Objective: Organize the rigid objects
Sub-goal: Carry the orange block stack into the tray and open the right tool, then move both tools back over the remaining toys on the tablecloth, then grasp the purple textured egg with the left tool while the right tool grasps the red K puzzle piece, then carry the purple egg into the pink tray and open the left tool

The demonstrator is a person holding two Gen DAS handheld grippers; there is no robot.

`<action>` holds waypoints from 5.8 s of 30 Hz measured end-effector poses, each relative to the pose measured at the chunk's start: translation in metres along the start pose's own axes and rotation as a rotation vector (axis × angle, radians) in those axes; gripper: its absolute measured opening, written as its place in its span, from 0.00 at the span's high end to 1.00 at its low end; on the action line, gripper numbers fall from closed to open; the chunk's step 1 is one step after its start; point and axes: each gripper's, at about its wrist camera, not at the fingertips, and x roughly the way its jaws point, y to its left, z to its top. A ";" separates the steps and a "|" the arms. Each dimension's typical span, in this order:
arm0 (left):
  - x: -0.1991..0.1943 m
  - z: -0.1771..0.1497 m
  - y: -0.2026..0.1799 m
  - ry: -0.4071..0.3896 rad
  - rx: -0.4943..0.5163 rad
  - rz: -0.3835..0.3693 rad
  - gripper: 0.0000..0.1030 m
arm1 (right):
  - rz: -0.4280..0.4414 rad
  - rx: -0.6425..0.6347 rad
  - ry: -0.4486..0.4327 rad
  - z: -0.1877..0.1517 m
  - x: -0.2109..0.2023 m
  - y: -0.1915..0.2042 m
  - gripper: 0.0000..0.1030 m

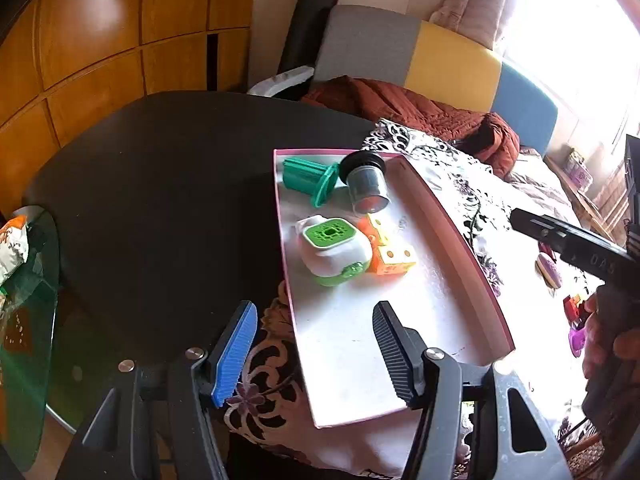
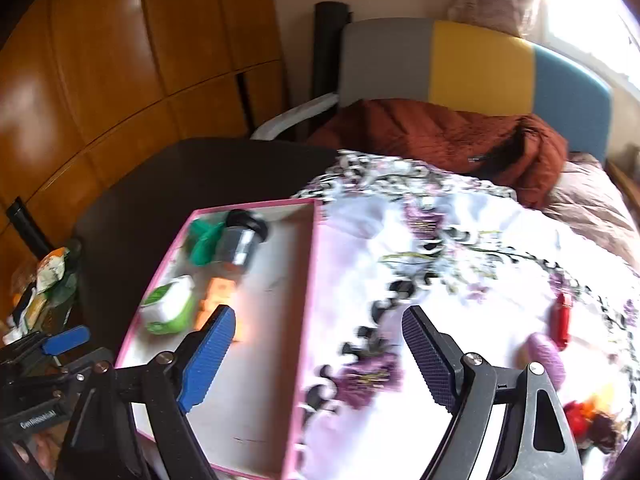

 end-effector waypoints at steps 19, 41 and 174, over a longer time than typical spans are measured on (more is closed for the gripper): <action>0.003 0.006 -0.056 0.036 0.115 -0.099 0.41 | -0.365 0.291 -0.114 -0.013 -0.063 -0.194 0.10; 0.072 0.009 -0.262 0.181 0.503 -0.313 0.21 | -0.409 0.777 -0.185 -0.060 -0.096 -0.291 0.06; 0.123 0.094 -0.068 0.110 0.003 -0.174 0.24 | -0.229 0.105 0.343 -0.083 0.019 -0.185 0.66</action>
